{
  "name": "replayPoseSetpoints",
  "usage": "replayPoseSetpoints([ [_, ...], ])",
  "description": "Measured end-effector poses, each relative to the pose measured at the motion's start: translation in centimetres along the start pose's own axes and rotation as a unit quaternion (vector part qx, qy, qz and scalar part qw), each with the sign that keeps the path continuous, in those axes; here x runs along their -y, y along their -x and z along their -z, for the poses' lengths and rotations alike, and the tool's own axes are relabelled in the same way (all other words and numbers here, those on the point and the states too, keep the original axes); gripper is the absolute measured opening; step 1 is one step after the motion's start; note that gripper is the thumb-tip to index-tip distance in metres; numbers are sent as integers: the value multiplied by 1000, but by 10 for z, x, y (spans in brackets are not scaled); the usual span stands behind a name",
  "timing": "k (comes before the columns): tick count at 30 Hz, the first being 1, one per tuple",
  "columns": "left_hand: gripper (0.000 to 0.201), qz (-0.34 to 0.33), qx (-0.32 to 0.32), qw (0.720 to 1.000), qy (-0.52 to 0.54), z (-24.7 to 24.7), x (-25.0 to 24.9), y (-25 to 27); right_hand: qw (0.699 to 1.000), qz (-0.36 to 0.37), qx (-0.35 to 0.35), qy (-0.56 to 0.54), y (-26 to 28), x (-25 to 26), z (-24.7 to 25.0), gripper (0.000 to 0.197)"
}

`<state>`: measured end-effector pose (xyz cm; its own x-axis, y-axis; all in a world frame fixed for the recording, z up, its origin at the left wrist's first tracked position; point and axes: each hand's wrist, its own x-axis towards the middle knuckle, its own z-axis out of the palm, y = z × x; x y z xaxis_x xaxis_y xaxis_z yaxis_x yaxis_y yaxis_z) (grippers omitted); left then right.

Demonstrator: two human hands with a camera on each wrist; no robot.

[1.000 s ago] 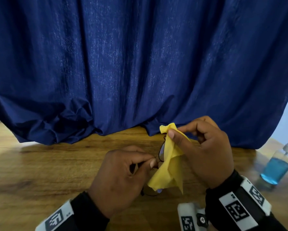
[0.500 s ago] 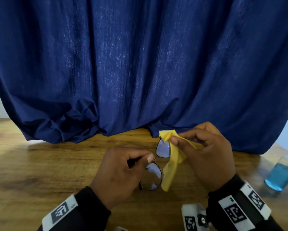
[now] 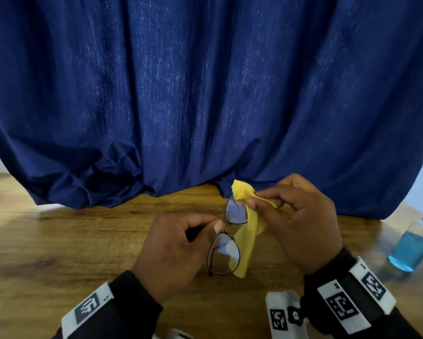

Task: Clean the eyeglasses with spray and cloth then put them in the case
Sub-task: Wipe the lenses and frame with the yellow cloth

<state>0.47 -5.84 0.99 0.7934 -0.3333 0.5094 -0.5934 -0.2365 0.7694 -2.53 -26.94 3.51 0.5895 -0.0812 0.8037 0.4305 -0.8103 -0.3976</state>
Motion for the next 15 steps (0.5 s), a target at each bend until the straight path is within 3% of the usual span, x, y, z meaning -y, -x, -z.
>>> replayPoseSetpoints([
  [4, 15, -2, -2, 1000, 1, -1, -1, 0, 995, 54, 86, -13, 4, 6, -3, 20],
  [8, 15, 19, 6, 1000, 3, 0, -1, 1, 999, 4, 9, 33, 0, -5, 1, 12],
  [10, 15, 22, 7, 1000, 5, -1, -1, 1, 998, 19, 30, 43, 0, -4, -1, 11],
  [13, 15, 23, 0, 1000, 14, -1, -3, 1, 989, 84, 115, 28, 3, 2, -4, 18],
  [15, 15, 30, -4, 999, 18, 0, -3, 0, 990, 69, 112, 48, 0, 0, 1, 16],
])
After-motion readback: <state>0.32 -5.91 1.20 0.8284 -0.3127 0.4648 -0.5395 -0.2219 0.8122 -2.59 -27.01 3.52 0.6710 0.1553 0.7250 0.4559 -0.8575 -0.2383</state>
